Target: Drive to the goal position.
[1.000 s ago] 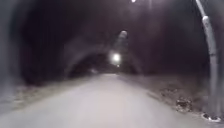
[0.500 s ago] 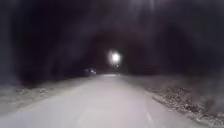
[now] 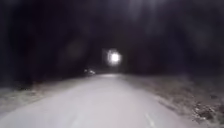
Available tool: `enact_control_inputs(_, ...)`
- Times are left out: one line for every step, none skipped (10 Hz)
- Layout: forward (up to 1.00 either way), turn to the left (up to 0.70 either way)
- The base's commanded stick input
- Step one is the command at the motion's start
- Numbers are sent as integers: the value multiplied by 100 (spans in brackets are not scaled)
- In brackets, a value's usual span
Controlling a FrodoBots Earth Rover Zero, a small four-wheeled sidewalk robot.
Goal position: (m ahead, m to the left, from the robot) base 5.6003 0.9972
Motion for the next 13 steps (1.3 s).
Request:
enact_control_inputs(100,0)
enact_control_inputs(100,0)
enact_control_inputs(100,0)
enact_control_inputs(100,0)
enact_control_inputs(100,0)
enact_control_inputs(100,4)
enact_control_inputs(100,26)
enact_control_inputs(100,40)
enact_control_inputs(100,36)
enact_control_inputs(100,0)
enact_control_inputs(100,0)
enact_control_inputs(100,0)
enact_control_inputs(100,0)
